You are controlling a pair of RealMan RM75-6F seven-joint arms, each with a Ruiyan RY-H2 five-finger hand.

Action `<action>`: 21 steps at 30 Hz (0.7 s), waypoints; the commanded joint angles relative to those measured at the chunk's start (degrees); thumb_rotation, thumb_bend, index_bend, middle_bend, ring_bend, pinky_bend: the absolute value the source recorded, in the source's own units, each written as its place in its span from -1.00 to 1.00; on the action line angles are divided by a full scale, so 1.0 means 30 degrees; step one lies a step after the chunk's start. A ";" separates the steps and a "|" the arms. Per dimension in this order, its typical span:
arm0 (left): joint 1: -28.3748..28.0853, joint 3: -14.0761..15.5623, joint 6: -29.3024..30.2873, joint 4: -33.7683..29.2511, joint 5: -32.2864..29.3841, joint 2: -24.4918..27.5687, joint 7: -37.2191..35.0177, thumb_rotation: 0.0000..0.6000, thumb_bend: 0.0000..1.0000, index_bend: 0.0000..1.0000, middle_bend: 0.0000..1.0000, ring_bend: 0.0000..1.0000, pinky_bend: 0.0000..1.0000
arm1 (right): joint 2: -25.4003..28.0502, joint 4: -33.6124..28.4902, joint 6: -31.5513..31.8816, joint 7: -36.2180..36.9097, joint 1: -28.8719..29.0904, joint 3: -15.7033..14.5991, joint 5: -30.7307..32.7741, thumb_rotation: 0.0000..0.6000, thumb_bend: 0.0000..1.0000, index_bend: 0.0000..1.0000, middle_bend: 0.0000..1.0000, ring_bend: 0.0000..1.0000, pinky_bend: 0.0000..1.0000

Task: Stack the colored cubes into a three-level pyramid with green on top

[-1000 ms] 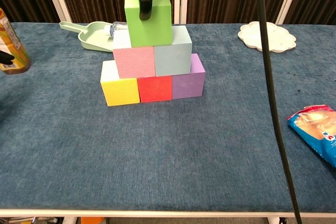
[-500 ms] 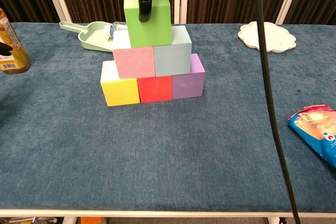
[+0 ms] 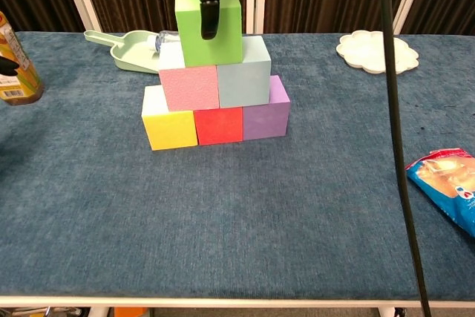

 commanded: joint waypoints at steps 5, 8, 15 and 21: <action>0.0075 -0.0267 0.0504 -0.0475 0.0018 0.0395 0.0225 1.00 -0.92 -0.78 -0.81 -1.00 -0.71 | 0.1918 -0.2006 0.0152 0.0912 -0.0853 0.0513 -0.0743 1.00 -1.00 -1.00 -0.93 -1.00 -1.00; 0.0211 -0.0350 0.1038 -0.0645 0.0196 0.0637 0.0667 1.00 -0.92 -0.78 -0.81 -1.00 -0.71 | 0.3863 -0.4172 0.0791 0.1771 -0.2019 0.0566 -0.2365 1.00 -1.00 -1.00 -0.95 -1.00 -1.00; 0.0625 -0.0622 0.2629 -0.0421 0.0696 0.0616 0.1599 1.00 -0.92 -0.78 -0.82 -1.00 -0.71 | 0.7873 -0.9422 0.4420 0.5145 -0.7897 -0.2100 -1.2698 1.00 -1.00 -1.00 -0.96 -1.00 -1.00; 0.0724 -0.0709 0.3253 -0.0977 0.1092 0.1216 0.2847 1.00 -0.92 -0.78 -0.82 -1.00 -0.71 | 0.8466 -0.8620 0.7290 0.9110 -1.5186 -0.7739 -2.4690 1.00 -1.00 -1.00 -0.99 -1.00 -1.00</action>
